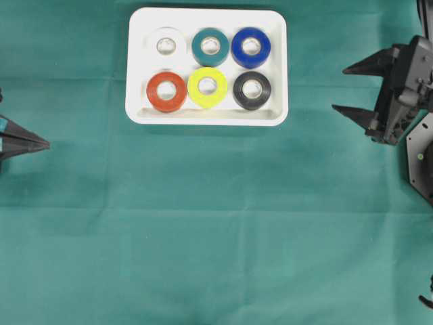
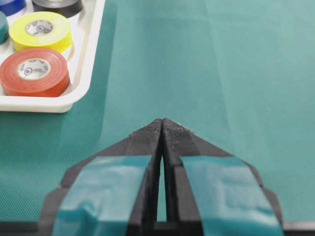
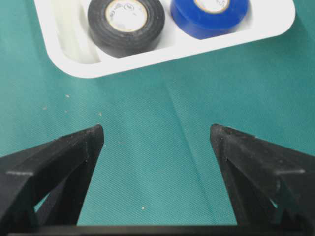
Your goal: Put the tape into the white case with the right arm.
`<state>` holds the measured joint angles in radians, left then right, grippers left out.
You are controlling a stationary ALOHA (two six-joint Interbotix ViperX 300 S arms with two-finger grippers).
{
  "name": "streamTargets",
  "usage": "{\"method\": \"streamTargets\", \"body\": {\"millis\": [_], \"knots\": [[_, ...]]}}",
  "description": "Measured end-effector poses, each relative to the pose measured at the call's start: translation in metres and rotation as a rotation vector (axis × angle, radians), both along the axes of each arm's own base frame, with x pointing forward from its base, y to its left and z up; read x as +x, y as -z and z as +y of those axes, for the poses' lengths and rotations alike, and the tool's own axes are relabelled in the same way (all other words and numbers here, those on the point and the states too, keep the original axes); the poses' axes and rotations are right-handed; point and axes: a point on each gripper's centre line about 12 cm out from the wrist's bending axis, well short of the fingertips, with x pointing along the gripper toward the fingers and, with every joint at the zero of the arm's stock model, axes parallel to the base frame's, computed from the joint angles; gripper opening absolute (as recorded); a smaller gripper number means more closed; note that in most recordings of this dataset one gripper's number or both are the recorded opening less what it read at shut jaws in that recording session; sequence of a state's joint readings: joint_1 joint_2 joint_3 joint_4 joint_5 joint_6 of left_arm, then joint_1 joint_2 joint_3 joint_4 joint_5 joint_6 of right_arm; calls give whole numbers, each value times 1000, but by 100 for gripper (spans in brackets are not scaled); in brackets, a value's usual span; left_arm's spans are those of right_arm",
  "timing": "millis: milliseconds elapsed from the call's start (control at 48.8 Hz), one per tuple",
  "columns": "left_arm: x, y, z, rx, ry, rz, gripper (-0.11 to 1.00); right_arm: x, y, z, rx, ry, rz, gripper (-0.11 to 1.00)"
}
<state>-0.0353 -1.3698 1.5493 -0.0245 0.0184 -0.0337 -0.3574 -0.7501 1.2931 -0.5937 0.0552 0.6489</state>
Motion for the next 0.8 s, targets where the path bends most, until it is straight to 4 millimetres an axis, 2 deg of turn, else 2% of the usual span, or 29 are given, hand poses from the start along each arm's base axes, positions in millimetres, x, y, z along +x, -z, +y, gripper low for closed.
{"method": "streamTargets", "body": {"millis": [246, 614, 799], "knots": [[0, 0, 0, -2, 0, 0, 0, -1, -5, 4, -6, -17, -43, 74], [0, -1, 0, 0, 0, -2, 0, -2, -17, 44, -23, -231, -164, 74], [0, 0, 0, 0, -2, 0, 0, -8, -17, 57, -24, -303, -191, 74]]}}
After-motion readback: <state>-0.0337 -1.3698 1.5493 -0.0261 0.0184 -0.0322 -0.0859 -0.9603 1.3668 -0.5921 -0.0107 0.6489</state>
